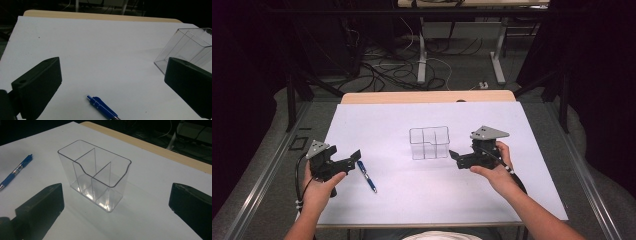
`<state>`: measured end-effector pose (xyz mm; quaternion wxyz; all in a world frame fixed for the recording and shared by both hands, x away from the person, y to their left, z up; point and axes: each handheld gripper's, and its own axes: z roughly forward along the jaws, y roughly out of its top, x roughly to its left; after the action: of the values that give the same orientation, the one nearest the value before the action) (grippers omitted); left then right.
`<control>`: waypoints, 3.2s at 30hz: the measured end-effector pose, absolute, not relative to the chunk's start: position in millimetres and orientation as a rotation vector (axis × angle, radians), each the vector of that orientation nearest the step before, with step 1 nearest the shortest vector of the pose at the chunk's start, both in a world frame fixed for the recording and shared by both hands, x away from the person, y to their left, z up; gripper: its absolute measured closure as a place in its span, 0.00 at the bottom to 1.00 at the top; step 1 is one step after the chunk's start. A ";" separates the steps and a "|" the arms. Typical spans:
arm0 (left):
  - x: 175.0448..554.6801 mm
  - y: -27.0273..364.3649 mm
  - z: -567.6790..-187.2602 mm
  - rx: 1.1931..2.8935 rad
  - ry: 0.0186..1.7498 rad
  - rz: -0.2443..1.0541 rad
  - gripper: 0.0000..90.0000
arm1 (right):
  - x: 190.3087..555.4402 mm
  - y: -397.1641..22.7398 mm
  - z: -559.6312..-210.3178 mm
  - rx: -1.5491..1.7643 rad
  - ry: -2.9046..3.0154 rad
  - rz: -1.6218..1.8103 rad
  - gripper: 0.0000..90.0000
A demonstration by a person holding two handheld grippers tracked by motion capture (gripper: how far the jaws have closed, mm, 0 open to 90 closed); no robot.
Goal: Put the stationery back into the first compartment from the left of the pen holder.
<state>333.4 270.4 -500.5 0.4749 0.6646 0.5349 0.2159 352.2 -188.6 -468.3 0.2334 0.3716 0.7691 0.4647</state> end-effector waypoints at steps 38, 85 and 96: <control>330.5 269.6 -503.9 1.560 1.499 0.350 0.36 | 337.9 -213.5 -476.8 1.105 1.959 1.339 0.01; 335.8 284.2 -509.4 1.500 1.489 0.384 0.11 | 342.8 44.4 -521.1 0.799 2.467 1.337 0.51; 336.1 285.0 -510.3 1.512 1.496 0.369 0.11 | 349.2 65.4 -533.1 0.833 2.535 1.264 0.65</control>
<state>336.1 285.0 -510.3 0.4721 0.6174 0.6109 0.1508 349.2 65.4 -533.1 0.0941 0.2809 0.8547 0.4262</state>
